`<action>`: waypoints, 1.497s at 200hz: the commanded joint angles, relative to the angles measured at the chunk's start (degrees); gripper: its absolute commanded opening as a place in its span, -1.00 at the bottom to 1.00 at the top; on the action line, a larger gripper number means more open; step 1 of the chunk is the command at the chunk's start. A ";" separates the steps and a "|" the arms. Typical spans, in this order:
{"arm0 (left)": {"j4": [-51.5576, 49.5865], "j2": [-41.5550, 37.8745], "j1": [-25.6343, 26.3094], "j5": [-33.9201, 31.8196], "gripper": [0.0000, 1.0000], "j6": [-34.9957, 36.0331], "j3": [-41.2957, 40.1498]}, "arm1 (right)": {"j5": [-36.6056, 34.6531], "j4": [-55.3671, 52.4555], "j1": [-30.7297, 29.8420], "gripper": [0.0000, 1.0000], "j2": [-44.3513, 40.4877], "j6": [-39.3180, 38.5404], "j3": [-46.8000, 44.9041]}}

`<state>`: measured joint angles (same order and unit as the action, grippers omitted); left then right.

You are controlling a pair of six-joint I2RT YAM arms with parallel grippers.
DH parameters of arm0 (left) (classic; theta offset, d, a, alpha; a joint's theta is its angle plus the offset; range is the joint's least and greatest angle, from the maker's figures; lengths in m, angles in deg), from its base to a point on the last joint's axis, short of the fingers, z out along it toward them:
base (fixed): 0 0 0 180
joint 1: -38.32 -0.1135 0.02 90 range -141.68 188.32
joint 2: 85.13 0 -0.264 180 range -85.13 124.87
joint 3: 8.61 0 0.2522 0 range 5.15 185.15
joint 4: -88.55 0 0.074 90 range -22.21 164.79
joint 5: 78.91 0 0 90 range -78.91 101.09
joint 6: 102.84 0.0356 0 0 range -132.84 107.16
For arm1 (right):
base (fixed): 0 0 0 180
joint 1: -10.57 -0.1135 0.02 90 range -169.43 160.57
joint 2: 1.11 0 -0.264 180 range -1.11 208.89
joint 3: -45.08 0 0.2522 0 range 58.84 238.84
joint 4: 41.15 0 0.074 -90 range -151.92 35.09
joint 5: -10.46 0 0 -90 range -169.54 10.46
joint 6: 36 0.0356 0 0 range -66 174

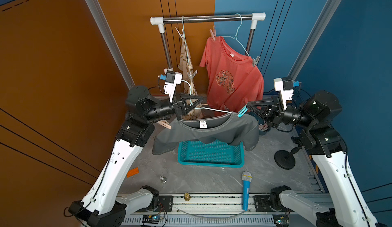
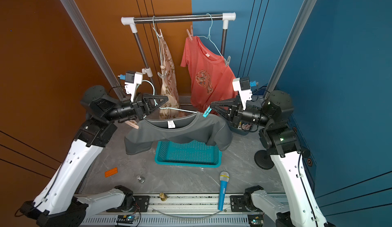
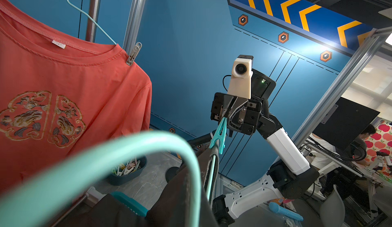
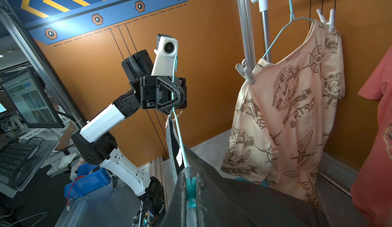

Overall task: Use clothespins to secure the t-shirt on both sides of the hanger
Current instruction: Clamp the T-shirt on the hanger, then adjust the hanger on the clothesline.

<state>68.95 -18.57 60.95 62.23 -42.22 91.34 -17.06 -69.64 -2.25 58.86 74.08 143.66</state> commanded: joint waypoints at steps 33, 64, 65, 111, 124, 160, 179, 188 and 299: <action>0.05 0.05 0.57 2.22 -0.91 1.31 2.99 | 6.99 -1.10 -0.46 -0.91 -0.09 -1.79 -1.14; -1.15 0.85 0.57 2.91 -0.91 1.96 4.44 | 9.20 -2.86 -1.59 -0.88 -0.11 -3.27 -0.98; -1.17 0.85 0.57 2.91 -0.91 2.01 4.48 | 9.13 -3.03 -1.59 -0.88 -0.20 -3.50 -1.02; -1.07 1.81 0.66 3.53 -0.90 1.84 5.35 | 6.54 -4.72 -2.47 0.01 -0.54 -4.96 -0.97; -0.51 1.90 0.75 3.61 -0.90 1.53 5.13 | 4.15 -4.62 -2.56 0.14 -0.79 -4.96 -1.22; -0.04 1.92 0.92 4.41 -0.90 1.52 5.36 | 0.19 -4.79 -0.66 0.31 -3.09 -4.64 -4.21; -0.26 2.02 0.91 4.76 -0.90 1.90 5.98 | 0.32 -5.59 -0.54 0.31 -4.30 -4.85 -5.94; -0.31 2.29 0.91 4.92 -0.90 1.95 6.22 | 0.89 -6.50 -0.54 0.30 -4.70 -5.27 -6.40; -0.13 3.60 0.92 5.86 -0.87 1.89 8.99 | 5.98 -14.37 -4.72 -0.29 -3.51 -10.28 -6.13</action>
<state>66.87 -14.98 61.32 66.25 -40.69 97.88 -13.24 -82.33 -5.68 54.53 64.83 137.25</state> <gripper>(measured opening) 0.065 0.422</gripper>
